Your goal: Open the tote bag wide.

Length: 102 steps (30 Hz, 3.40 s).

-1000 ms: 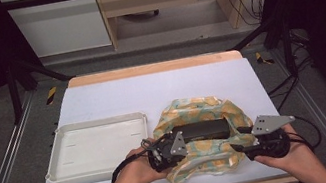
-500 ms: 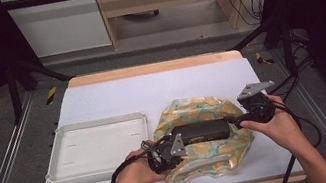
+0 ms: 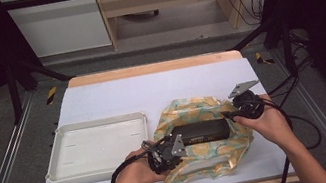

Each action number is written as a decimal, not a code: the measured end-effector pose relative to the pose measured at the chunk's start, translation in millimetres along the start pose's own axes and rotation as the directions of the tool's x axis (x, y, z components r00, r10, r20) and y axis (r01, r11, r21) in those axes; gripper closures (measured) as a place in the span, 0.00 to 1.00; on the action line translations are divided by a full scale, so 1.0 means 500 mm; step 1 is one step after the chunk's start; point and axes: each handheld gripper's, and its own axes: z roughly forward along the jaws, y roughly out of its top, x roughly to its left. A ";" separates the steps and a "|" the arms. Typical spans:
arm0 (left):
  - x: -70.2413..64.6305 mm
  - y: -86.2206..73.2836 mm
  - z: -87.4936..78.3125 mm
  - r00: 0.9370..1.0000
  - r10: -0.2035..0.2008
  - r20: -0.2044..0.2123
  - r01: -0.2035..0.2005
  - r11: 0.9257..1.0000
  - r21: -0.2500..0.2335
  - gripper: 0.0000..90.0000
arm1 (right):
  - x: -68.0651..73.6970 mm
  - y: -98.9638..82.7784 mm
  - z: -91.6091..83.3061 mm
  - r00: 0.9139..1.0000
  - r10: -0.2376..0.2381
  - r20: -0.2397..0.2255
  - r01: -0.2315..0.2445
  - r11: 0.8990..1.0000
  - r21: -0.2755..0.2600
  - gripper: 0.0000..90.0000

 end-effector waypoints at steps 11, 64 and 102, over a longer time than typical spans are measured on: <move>-0.010 -0.020 0.012 1.000 0.005 0.017 -0.006 0.999 0.038 1.00 | -0.042 0.003 0.047 0.996 0.076 0.036 -0.077 0.997 0.027 0.98; 0.169 0.056 -0.007 0.967 -0.165 -0.194 0.170 0.985 0.010 0.33 | 0.134 -0.108 -0.109 0.980 -0.186 -0.070 0.179 0.980 -0.090 0.30; 0.252 -0.009 0.079 0.938 -0.231 -0.260 0.260 0.962 0.084 0.99 | 0.166 -0.200 -0.030 0.955 -0.167 -0.244 0.183 0.982 0.043 1.00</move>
